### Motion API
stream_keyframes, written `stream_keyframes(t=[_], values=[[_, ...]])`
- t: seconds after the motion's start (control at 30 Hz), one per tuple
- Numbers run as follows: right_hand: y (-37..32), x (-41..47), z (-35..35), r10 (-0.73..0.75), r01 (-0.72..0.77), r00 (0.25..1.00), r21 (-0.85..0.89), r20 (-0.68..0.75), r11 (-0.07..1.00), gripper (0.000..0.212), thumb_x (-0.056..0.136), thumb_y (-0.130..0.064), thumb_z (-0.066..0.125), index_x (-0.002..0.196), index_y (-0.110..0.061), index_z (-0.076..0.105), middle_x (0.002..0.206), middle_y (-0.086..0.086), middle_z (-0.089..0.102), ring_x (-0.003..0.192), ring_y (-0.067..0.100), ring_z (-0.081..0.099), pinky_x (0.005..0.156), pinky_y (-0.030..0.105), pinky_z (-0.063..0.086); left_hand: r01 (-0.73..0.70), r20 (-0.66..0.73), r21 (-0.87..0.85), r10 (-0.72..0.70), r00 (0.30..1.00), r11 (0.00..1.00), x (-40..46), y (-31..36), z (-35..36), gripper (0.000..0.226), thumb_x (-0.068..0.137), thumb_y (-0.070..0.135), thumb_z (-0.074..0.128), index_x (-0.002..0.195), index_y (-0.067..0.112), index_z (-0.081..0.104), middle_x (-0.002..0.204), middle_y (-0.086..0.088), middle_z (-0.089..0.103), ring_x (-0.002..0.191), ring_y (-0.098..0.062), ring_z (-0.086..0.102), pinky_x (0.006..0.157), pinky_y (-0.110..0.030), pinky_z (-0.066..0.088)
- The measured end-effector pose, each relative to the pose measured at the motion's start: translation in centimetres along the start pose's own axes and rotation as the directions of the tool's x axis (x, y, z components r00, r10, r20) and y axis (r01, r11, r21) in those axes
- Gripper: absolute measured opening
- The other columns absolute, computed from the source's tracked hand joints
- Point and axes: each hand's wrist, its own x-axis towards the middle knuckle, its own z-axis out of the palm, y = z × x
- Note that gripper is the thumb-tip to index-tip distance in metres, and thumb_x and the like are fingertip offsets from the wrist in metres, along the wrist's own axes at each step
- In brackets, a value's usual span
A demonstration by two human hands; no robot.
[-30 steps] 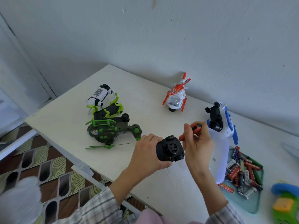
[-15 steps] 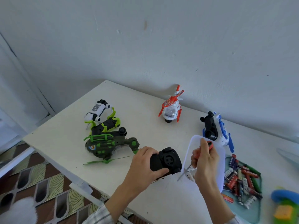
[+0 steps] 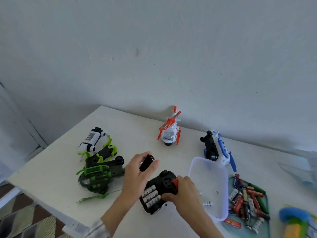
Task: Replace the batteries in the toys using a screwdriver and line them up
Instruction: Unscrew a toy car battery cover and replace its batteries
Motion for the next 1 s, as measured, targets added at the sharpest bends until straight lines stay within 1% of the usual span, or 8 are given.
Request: stream_keyframes(t=[0.17, 0.27, 0.37, 0.43, 0.53, 0.7, 0.83, 1.0], values=[[-0.4, -0.1, -0.5, 0.008, -0.004, 0.999, -0.085, 0.041, 0.996, 0.034, 0.081, -0.039, 0.069, 0.093, -0.022, 0.041, 0.102, -0.001, 0.05, 0.085, 0.016, 0.048, 0.063, 0.025, 0.039, 0.006, 0.353, 0.452, -0.185, 0.917, 0.892, 6.6, -1.5, 1.7, 0.044, 0.085, 0.043, 0.068, 0.066, 0.008, 0.049, 0.061, -0.002, 0.046, 0.062, -0.02, 0.045, 0.057, -0.03, 0.029], [-0.3, -0.1, -0.6, 0.01, -0.007, 0.999, -0.084, 0.037, 0.996, 0.034, 0.079, -0.039, 0.069, 0.092, -0.024, 0.042, 0.099, -0.002, 0.051, 0.083, 0.016, 0.048, 0.054, 0.02, 0.031, -0.028, 0.424, 0.582, -0.274, 0.863, 0.813, 7.3, -1.7, 3.0, 0.036, 0.092, 0.05, 0.055, 0.09, 0.015, 0.046, 0.076, 0.011, 0.044, 0.087, -0.017, 0.047, 0.072, -0.03, 0.033], [-0.2, -0.1, -0.5, 0.008, -0.005, 1.0, -0.08, 0.028, 0.997, 0.035, 0.078, -0.04, 0.069, 0.092, -0.024, 0.042, 0.097, -0.002, 0.051, 0.082, 0.016, 0.048, 0.054, 0.02, 0.031, -0.037, 0.424, 0.552, -0.242, 0.873, 0.833, 5.5, -0.3, 2.7, 0.058, 0.099, 0.046, 0.043, 0.143, 0.009, 0.037, 0.142, -0.003, 0.044, 0.133, -0.019, 0.037, 0.104, -0.027, 0.028], [-0.1, 0.0, -0.4, 0.006, -0.005, 1.0, -0.074, 0.02, 0.997, 0.034, 0.078, -0.04, 0.069, 0.091, -0.023, 0.043, 0.097, -0.002, 0.054, 0.081, 0.016, 0.049, 0.053, 0.019, 0.03, -0.073, 0.409, 0.476, -0.147, 0.9, 0.877, 3.2, 0.6, 1.8, 0.055, 0.101, 0.041, 0.04, 0.148, 0.013, 0.032, 0.15, -0.002, 0.037, 0.137, -0.013, 0.033, 0.105, -0.019, 0.024], [0.0, 0.0, -0.1, -0.003, 0.003, 1.0, -0.02, -0.005, 1.0, 0.032, 0.077, -0.039, 0.069, 0.09, -0.021, 0.046, 0.094, -0.002, 0.057, 0.078, 0.015, 0.052, 0.052, 0.02, 0.032, -0.097, 0.417, 0.464, -0.121, 0.901, 0.88, -0.9, 0.7, 0.0, 0.057, 0.097, 0.045, 0.046, 0.148, 0.024, 0.029, 0.147, 0.01, 0.034, 0.132, -0.004, 0.033, 0.101, -0.013, 0.023], [-0.3, -0.2, -0.3, -0.029, 0.03, 0.999, 0.025, -0.026, 0.999, 0.027, 0.078, -0.035, 0.068, 0.079, -0.024, 0.044, 0.08, -0.005, 0.055, 0.065, 0.011, 0.049, 0.054, 0.022, 0.041, -0.079, 0.389, 0.558, -0.176, 0.904, 0.826, -5.0, -1.6, -0.4, 0.102, 0.075, 0.055, 0.064, 0.151, 0.025, 0.002, 0.136, 0.013, 0.019, 0.122, -0.005, 0.034, 0.099, -0.015, 0.033], [-1.0, -1.0, -1.9, -0.084, 0.083, 0.994, -0.02, -0.075, 0.996, 0.032, 0.088, -0.035, 0.058, 0.067, -0.023, 0.037, 0.067, -0.006, 0.048, 0.058, 0.014, 0.041, 0.059, 0.033, 0.042, -0.008, 0.238, 0.429, -0.105, 0.966, 0.904, -5.0, -2.9, -0.2, 0.091, 0.067, 0.035, 0.077, 0.143, 0.024, 0.03, 0.12, 0.015, 0.036, 0.098, 0.001, 0.045, 0.077, 0.0, 0.035], [-4.1, -3.0, -5.1, -0.274, 0.272, 0.887, -0.059, -0.371, 0.96, 0.033, 0.09, -0.048, 0.051, 0.073, -0.021, 0.044, 0.067, -0.007, 0.047, 0.06, 0.012, 0.048, 0.056, 0.022, 0.036, -0.062, 0.205, 0.315, -0.005, 0.979, 0.947, -5.3, -3.8, -1.0, 0.078, 0.051, 0.033, 0.082, 0.122, 0.031, 0.049, 0.107, 0.019, 0.049, 0.096, 0.001, 0.053, 0.078, -0.011, 0.046]])
